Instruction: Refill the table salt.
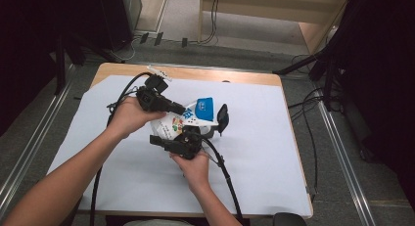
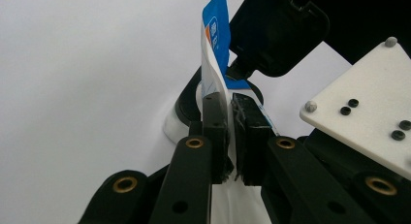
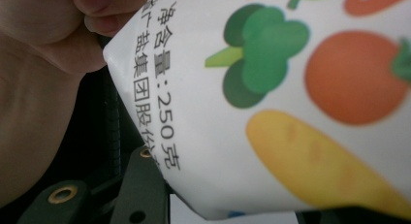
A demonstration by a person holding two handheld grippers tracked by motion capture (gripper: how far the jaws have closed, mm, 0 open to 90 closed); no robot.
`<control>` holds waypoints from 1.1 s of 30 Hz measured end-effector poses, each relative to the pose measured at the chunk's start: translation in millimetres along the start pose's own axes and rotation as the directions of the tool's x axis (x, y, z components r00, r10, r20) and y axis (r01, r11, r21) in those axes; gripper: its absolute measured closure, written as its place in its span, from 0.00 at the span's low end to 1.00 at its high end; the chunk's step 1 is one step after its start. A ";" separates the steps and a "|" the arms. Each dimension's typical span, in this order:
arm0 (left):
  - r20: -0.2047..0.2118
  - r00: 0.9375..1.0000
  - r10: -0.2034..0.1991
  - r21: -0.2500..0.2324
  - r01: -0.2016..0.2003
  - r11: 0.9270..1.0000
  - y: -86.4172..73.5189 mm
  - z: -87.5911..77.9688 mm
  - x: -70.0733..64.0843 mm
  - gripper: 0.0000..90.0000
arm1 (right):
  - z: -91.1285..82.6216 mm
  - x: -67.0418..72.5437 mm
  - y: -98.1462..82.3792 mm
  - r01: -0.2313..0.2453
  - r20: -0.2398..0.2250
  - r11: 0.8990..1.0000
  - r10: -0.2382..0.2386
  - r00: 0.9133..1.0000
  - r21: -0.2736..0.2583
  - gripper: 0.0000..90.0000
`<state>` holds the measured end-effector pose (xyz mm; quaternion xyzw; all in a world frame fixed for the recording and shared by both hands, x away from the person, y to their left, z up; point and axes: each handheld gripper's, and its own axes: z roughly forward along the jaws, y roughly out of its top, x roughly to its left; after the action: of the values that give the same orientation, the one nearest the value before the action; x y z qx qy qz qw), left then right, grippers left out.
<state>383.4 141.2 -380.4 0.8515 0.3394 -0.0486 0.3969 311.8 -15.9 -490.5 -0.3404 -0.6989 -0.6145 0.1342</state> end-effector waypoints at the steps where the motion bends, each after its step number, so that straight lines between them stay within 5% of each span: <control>1: 0.000 1.000 0.000 -0.001 0.000 1.000 -0.1 -0.1 0.1 0.95 | 0.1 0.2 0.0 -0.002 -0.001 1.000 0.002 1.000 -0.002 0.70; 33: 0.007 1.000 0.005 -0.007 -0.005 1.000 -2.0 -5.1 -0.3 0.92 | -0.3 1.6 0.3 -0.010 -0.023 1.000 0.010 1.000 -0.021 0.71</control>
<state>381.0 145.6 -378.0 0.8507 0.3361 -0.0496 0.4012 310.8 -15.6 -489.2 -0.3382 -0.6890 -0.6251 0.1418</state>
